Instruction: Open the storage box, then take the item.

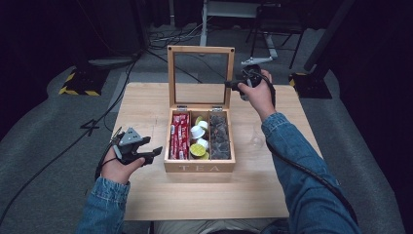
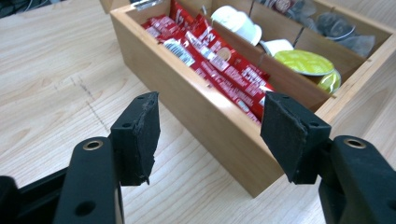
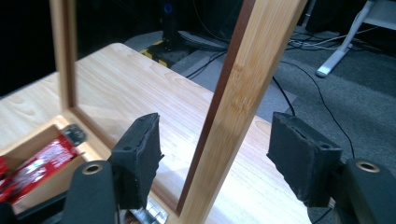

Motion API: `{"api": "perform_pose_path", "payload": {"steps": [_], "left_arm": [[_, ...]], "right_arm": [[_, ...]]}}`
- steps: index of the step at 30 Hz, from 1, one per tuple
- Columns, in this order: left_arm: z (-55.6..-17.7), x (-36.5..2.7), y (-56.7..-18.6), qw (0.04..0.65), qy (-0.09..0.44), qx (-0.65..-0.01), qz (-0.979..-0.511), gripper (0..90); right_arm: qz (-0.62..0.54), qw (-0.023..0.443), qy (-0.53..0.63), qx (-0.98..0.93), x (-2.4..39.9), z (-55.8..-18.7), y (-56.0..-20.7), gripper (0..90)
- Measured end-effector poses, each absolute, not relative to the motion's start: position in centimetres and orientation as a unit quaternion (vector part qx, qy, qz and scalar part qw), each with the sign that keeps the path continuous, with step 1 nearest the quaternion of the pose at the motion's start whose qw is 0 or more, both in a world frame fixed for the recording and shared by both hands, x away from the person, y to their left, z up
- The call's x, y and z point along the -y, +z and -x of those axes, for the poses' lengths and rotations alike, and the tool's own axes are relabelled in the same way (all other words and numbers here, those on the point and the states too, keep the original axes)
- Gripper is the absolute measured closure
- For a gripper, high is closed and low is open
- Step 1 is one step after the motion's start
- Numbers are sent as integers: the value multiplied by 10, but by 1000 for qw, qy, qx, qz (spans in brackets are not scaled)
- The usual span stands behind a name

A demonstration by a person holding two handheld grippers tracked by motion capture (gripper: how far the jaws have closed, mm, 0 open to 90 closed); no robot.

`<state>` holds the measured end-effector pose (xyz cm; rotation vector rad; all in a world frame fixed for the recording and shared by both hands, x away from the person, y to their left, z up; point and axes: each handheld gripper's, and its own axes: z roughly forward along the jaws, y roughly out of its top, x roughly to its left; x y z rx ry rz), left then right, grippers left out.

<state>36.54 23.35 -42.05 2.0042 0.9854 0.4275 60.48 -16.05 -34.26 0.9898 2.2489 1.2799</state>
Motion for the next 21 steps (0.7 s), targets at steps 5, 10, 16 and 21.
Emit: {"api": "perform_pose_path", "payload": {"steps": [5, 10, 16, 21], "left_arm": [[-367, -230, -420, 411, 163, -391, -807, 374], [-367, -229, -420, 410, 161, -388, -810, 372], [-368, -227, -421, 405, 162, -387, -813, 362], [-366, -229, -422, 395, 160, -389, -817, 339]], "right_arm": [[-333, 170, 462, -804, 176, -579, -327, 363], [-316, 156, 484, -801, 185, -555, -319, 363], [-292, 145, 488, -809, 193, -521, -314, 362], [-281, 131, 482, -819, 195, -499, -323, 365]]}}
